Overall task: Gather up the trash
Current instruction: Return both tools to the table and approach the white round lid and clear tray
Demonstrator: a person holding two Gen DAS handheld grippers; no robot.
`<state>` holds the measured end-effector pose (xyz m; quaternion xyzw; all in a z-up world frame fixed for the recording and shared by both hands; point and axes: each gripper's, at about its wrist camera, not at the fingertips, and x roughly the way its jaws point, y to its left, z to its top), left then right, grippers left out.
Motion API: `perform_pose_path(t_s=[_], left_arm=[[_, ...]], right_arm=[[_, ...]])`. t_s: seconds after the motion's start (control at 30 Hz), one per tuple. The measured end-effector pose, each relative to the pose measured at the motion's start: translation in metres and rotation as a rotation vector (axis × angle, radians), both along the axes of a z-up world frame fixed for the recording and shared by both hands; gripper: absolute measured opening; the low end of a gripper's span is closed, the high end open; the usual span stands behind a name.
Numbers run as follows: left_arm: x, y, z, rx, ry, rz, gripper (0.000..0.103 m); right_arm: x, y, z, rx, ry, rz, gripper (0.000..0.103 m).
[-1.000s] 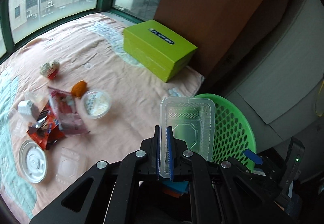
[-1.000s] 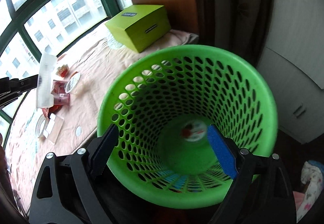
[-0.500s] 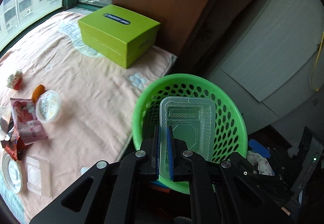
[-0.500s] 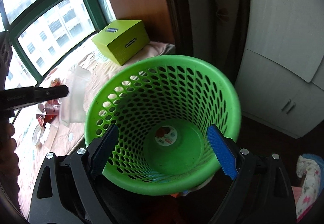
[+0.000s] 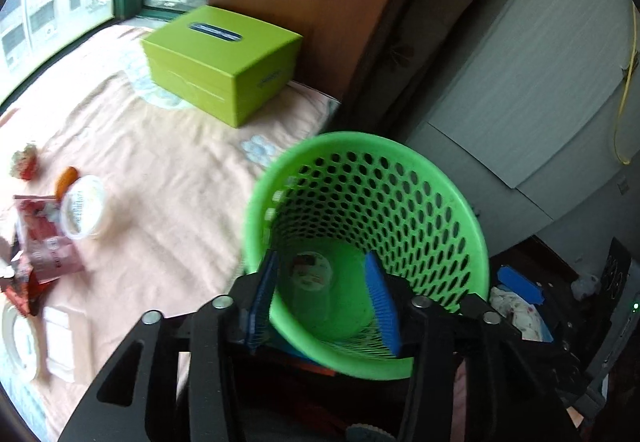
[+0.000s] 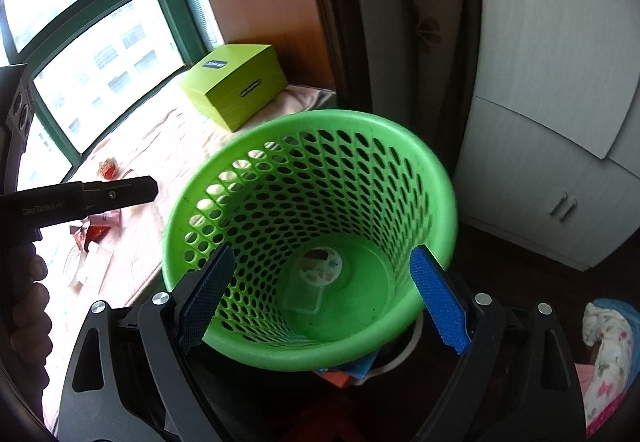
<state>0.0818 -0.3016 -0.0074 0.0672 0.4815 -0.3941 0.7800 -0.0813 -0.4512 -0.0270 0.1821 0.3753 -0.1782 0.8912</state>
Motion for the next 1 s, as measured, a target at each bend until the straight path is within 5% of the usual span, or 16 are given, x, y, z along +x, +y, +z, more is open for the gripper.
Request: perform_pose_path(t_s=[1.0], left_arm=[[0.077, 0.288, -0.038, 0.123, -0.014, 0.655, 0.059]], right_arm=[[0.116, 0.164, -0.003, -0.025, 0.001, 0.499, 0.093]])
